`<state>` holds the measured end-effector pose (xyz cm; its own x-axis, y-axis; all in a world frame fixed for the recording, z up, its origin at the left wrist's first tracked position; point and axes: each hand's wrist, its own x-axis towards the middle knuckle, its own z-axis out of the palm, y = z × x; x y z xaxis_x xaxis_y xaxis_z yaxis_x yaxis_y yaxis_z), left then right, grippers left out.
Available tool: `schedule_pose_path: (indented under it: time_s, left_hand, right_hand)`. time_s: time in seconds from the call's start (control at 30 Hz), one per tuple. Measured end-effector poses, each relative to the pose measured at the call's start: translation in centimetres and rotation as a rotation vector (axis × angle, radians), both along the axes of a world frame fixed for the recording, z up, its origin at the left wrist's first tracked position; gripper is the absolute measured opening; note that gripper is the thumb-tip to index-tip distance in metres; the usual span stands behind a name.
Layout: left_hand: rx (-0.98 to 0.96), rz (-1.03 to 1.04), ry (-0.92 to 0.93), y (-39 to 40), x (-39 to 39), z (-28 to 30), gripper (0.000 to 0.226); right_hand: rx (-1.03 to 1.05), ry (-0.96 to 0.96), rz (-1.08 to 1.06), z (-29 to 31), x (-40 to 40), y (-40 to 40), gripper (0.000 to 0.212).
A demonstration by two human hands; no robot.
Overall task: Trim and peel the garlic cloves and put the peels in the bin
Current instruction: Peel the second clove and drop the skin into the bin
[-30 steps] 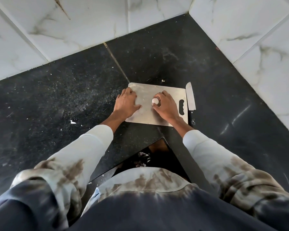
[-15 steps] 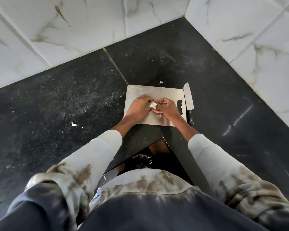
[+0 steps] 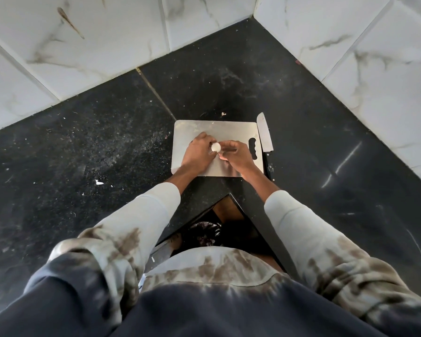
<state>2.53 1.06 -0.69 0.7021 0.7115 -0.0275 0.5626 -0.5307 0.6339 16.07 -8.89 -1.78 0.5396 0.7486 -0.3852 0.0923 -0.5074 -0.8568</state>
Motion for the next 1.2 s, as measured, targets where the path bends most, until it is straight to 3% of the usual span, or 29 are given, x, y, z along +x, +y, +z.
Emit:
schedule_pose_path:
  time_s: [0.23,0.33,0.43,0.53,0.67,0.77,0.93,1.1,1.2]
  left_hand:
    - [0.029,0.023,0.094,-0.4,0.4,-0.1,0.031]
    - [0.013,0.012,0.102,-0.3,0.3,0.2,0.039]
    - [0.006,0.003,0.100,-0.4,0.0,0.1,0.042]
    - [0.006,0.011,0.080,-0.8,-0.5,-0.3,0.039]
    - [-0.011,0.026,0.018,-1.4,-1.2,-0.4,0.032]
    - [0.018,0.052,-0.008,-2.1,-2.0,-0.2,0.029]
    - [-0.024,0.035,-0.059,-5.3,-4.3,-0.6,0.023]
    - [-0.082,-0.037,-0.050,-7.5,-6.3,-1.3,0.016]
    - [-0.059,-0.067,-0.075,-7.5,-6.9,-0.9,0.022]
  right_hand:
    - [-0.080,-0.173,0.154,0.2,0.6,-0.5,0.057]
    - [-0.077,-0.350,0.136,0.6,1.4,-1.3,0.048]
    - [-0.071,-0.458,0.269,0.7,2.1,-2.7,0.027]
    - [-0.062,-0.479,0.368,0.7,1.3,-4.1,0.031]
    - [-0.017,-0.646,0.338,0.3,-0.8,-4.3,0.011]
    - [-0.043,-0.731,0.315,0.2,-1.8,-4.2,0.012]
    - [-0.102,-0.684,0.261,0.5,-3.2,-4.6,0.008]
    - [-0.044,-0.446,0.178,1.3,-6.2,-6.7,0.013]
    - [-0.053,-0.399,0.160,0.7,-9.0,-9.9,0.008]
